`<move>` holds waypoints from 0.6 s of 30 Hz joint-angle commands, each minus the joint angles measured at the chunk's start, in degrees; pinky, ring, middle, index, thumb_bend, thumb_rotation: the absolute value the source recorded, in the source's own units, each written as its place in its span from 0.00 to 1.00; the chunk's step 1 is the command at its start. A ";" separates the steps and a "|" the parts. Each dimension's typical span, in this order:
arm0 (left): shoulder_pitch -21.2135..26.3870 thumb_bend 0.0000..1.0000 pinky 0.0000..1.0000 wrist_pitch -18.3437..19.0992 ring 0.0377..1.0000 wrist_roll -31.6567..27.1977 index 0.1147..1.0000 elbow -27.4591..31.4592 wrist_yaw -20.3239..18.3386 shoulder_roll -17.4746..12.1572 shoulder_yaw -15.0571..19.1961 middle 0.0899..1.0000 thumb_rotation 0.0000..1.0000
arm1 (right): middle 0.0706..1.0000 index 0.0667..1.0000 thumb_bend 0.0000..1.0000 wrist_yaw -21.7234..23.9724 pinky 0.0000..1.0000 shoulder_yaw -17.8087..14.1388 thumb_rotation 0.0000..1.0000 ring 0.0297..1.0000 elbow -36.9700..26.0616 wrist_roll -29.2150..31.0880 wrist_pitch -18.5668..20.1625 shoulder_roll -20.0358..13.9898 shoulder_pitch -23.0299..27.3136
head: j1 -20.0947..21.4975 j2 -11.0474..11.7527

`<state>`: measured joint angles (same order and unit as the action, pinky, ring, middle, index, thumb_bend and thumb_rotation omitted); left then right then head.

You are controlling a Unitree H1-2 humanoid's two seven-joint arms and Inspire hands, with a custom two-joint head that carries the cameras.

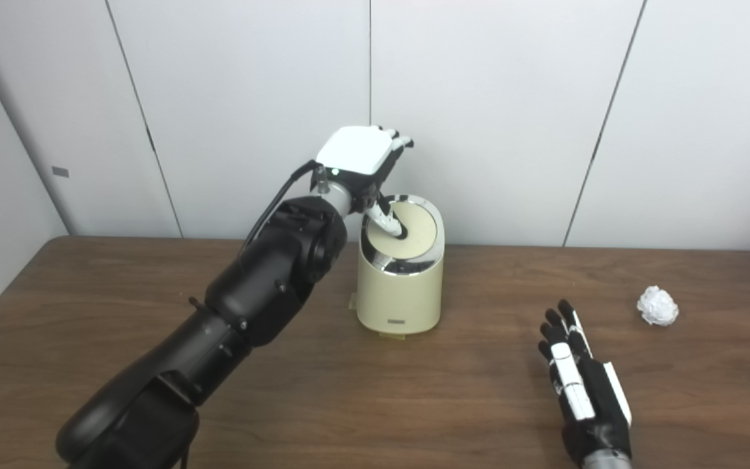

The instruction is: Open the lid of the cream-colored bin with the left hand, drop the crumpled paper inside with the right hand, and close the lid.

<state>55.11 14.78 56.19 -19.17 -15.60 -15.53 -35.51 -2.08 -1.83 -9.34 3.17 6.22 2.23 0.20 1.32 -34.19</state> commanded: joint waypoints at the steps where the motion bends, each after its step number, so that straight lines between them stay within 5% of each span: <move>1: 0.23 0.98 1.00 -2.49 1.00 2.35 0.97 -0.47 -1.78 0.03 -2.80 0.97 0.10 | 0.97 1.00 0.50 -0.06 0.96 -0.24 0.76 0.96 -1.85 0.46 -1.45 0.31 1.64 | -0.02 -0.08; 6: -1.21 1.00 0.98 -4.57 0.98 4.11 0.96 -0.70 -1.38 0.26 -3.97 0.97 0.10 | 0.97 1.00 0.50 -0.23 0.96 -0.24 0.76 0.96 -2.13 0.28 -1.12 0.27 1.72 | 0.02 -0.40; 10: -1.01 1.00 0.98 -4.01 0.99 2.81 0.97 1.95 -5.37 -0.29 -2.53 0.97 0.11 | 0.97 1.00 0.51 -0.10 0.95 -0.54 0.75 0.96 -1.86 0.84 -1.24 0.07 1.76 | -0.16 -0.57; 18: 1.26 0.93 0.98 0.41 0.97 -3.90 0.94 6.74 -14.54 -0.18 5.55 0.94 0.06 | 0.97 0.99 0.53 0.05 0.96 -1.59 0.73 0.96 -1.27 2.57 -1.47 -0.10 2.26 | -0.05 -0.71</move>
<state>52.94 13.65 53.43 -13.97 -28.47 -15.48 -31.58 -2.28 -3.08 -9.33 5.22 6.26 2.19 0.51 1.23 -34.89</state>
